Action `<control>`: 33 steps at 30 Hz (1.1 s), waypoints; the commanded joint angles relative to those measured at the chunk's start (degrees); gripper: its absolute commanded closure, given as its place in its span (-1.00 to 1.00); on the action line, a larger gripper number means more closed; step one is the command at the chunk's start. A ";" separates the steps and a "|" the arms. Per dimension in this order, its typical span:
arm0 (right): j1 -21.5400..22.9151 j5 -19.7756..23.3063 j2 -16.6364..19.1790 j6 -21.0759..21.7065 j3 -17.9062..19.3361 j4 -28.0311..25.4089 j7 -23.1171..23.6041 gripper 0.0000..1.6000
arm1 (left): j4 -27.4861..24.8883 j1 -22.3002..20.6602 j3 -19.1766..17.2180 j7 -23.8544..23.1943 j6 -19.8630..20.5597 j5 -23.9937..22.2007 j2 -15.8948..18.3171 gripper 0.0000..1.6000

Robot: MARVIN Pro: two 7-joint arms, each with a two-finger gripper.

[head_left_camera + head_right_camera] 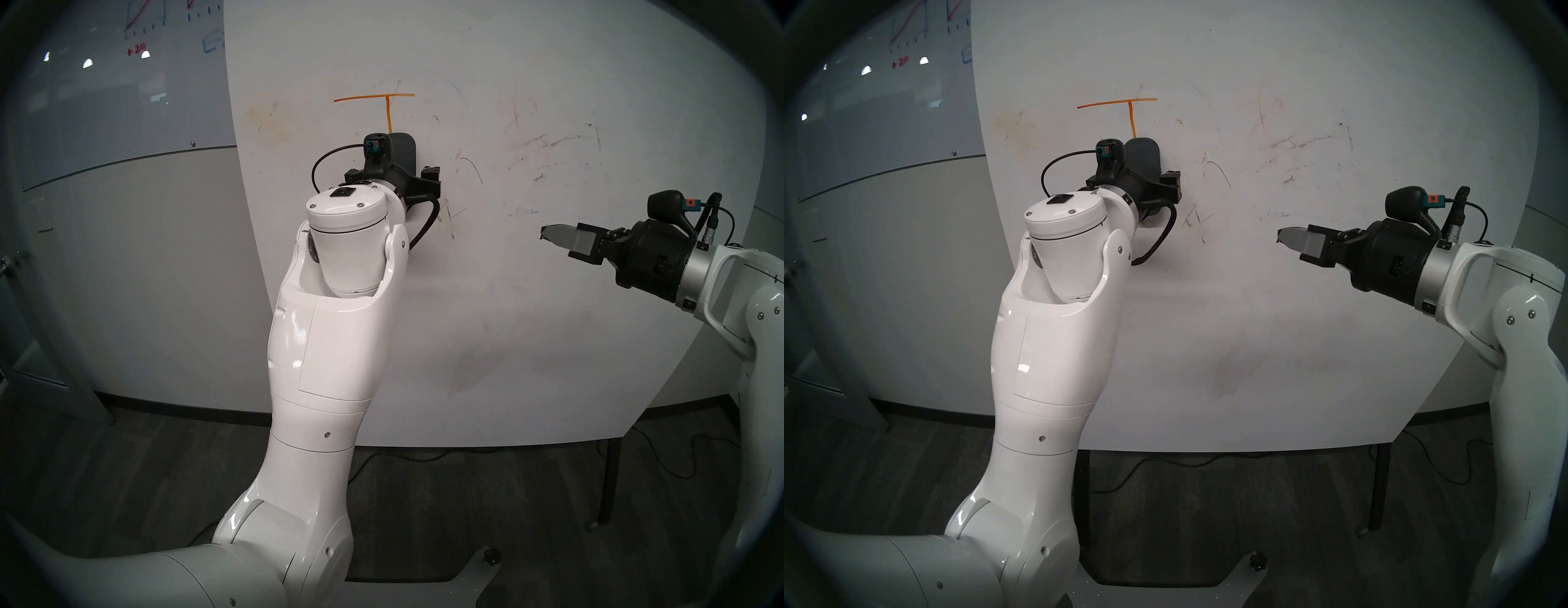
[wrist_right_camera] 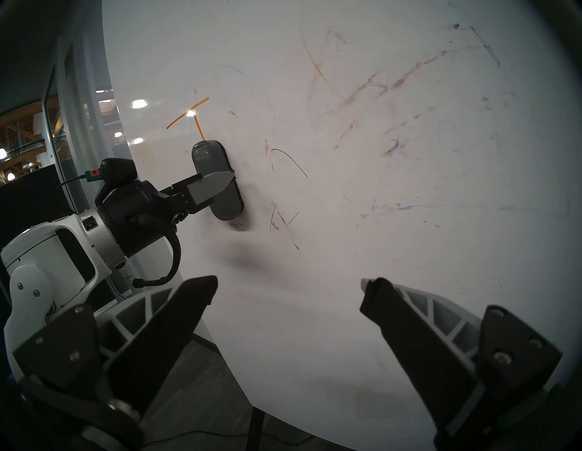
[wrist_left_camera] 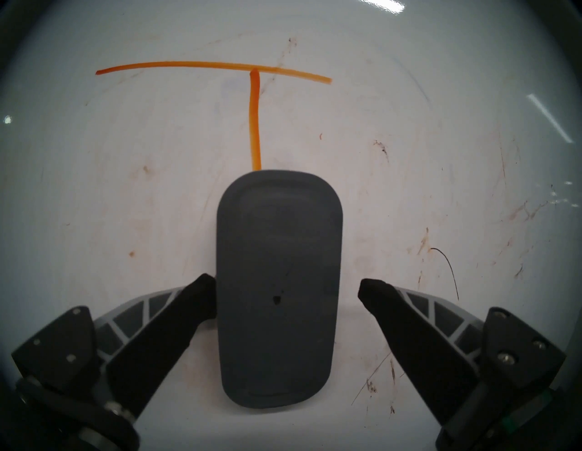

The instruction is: Erase all marks on the whiteboard with the eraser

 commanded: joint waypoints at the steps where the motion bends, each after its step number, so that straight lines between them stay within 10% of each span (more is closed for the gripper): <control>1: 0.58 0.05 0.13 -0.12 0.36 -0.20 -0.12 -1.00 | -0.21 -1.54 0.75 1.36 -0.56 0.78 -1.30 -1.00; 13: 0.58 0.05 0.13 -0.11 0.35 -0.20 -0.12 -1.00 | 0.19 -1.95 0.65 3.58 0.44 1.51 -2.51 -0.98; 33: 0.58 0.06 0.13 -0.11 0.35 -0.20 -0.13 -1.00 | -0.65 -1.79 0.33 3.91 1.54 0.73 -2.07 0.15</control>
